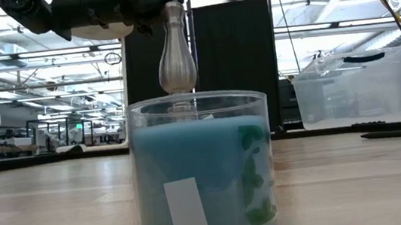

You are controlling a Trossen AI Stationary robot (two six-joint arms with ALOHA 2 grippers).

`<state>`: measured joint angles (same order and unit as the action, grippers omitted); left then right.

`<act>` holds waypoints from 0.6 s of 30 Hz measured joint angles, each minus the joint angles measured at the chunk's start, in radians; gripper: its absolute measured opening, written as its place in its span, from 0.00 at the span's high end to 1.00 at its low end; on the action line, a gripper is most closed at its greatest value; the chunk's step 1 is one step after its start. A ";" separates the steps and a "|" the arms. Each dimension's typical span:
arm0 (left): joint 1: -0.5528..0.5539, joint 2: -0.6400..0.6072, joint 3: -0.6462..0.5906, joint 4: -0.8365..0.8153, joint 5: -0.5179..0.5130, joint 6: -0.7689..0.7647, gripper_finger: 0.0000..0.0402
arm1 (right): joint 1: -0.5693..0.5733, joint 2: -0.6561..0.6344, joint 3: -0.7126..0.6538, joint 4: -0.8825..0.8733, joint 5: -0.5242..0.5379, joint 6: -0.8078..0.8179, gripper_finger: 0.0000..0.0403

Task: Screw lightbulb
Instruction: Remove the lightbulb from the silver lamp socket

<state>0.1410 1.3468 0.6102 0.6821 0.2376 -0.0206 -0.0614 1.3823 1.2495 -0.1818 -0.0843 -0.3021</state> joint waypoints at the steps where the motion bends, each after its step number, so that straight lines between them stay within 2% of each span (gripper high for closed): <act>1: 0.000 0.000 0.000 0.003 -0.003 0.000 0.81 | 0.014 0.003 -0.010 0.030 0.028 0.001 0.22; 6: 0.000 0.000 -0.001 0.007 -0.022 -0.001 0.81 | 0.069 -0.001 -0.071 0.166 0.159 0.010 0.22; 10: 0.000 0.000 -0.001 0.008 -0.032 -0.003 0.81 | 0.088 -0.002 -0.128 0.269 0.214 0.056 0.22; 18: 0.001 0.000 -0.001 0.009 -0.036 -0.001 0.81 | 0.133 -0.021 -0.338 0.509 0.391 0.108 0.22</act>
<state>0.1417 1.3472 0.6094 0.6910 0.2020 -0.0220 0.0717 1.3610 0.9119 0.3273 0.3069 -0.1942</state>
